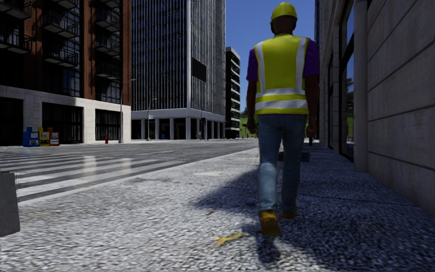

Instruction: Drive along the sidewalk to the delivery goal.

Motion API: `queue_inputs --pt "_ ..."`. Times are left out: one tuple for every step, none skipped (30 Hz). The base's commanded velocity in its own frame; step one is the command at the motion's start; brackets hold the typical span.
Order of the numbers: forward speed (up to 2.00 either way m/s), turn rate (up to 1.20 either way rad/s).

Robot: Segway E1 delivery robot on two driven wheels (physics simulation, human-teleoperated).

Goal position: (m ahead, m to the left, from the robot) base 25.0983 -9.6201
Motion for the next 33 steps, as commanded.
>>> queue_inputs --pt "0.99 -0.04" --pt "0.99 -0.23" --pt "0.99 -0.46" --pt "0.99 -0.70" --pt "0.99 -0.80" --pt "0.99 -0.80" --pt "0.99 -0.82" --pt "0.99 -0.41" --pt "0.99 -0.02" --pt "0.99 0.00" --pt "0.99 0.00" --pt "0.99 0.00" --pt "0.99 0.00" --pt "0.99 0.00" --pt "0.99 0.00" --pt "0.99 0.00" --pt "0.99 0.00" --pt "0.99 0.00" --pt "0.99 0.00" --pt "0.99 0.00" --pt "0.99 0.00" --pt "0.99 0.00" --pt "0.99 0.00" --pt "0.99 0.00" --pt "0.99 0.00" --pt "0.99 0.00" --pt "0.99 -0.49" --pt "0.99 -0.49" --pt "0.99 -0.94" --pt "0.99 -1.20" --pt "0.99 -1.20" --pt "0.99 -1.20" --pt "0.99 -1.20"
